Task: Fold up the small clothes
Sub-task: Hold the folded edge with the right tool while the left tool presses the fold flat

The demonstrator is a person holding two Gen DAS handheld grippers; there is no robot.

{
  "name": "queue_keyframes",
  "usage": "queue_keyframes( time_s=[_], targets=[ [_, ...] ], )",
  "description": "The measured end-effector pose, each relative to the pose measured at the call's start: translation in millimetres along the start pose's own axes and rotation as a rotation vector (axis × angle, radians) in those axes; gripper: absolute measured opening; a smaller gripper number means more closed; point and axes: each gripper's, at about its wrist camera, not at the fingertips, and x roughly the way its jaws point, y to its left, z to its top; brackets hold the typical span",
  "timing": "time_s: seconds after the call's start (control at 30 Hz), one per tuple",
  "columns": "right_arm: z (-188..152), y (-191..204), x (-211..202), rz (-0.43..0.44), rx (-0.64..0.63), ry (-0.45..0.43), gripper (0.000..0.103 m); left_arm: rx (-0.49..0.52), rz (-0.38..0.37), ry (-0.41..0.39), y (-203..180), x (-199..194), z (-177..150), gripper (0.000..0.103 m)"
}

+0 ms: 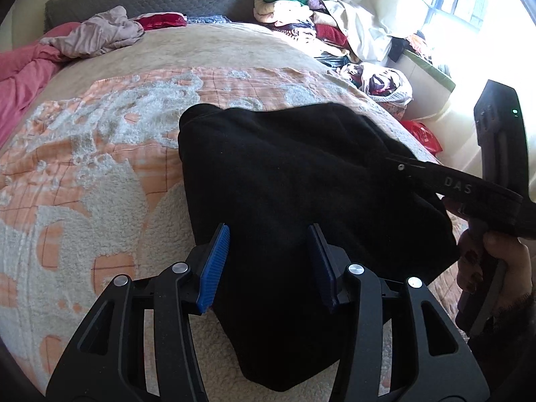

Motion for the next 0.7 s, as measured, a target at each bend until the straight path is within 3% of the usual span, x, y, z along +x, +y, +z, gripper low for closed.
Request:
queue_keyframes(
  time_s=[0.17,0.27,0.33,0.5,0.7],
  targets=[
    [-8,-29,14,0.060,0.143,0.051,0.017,0.016,0.018,0.000,-8,2,-4,0.045],
    [-10,-29,17,0.083,0.165,0.072,0.031,0.007,0.016,0.004,-5,2,-4,0.045],
    [-13,-31,14,0.115,0.185,0.082,0.033,-0.006,0.012,0.008,-2,0,-4,0.047],
    [-17,-25,0,0.164,0.184,0.098,0.046,-0.051,-0.002,0.019,7,-3,-11,0.056],
    [-31,-8,-14,0.160,0.113,0.125,0.046,-0.118,-0.049,0.046,20,-1,-21,0.058]
  ],
)
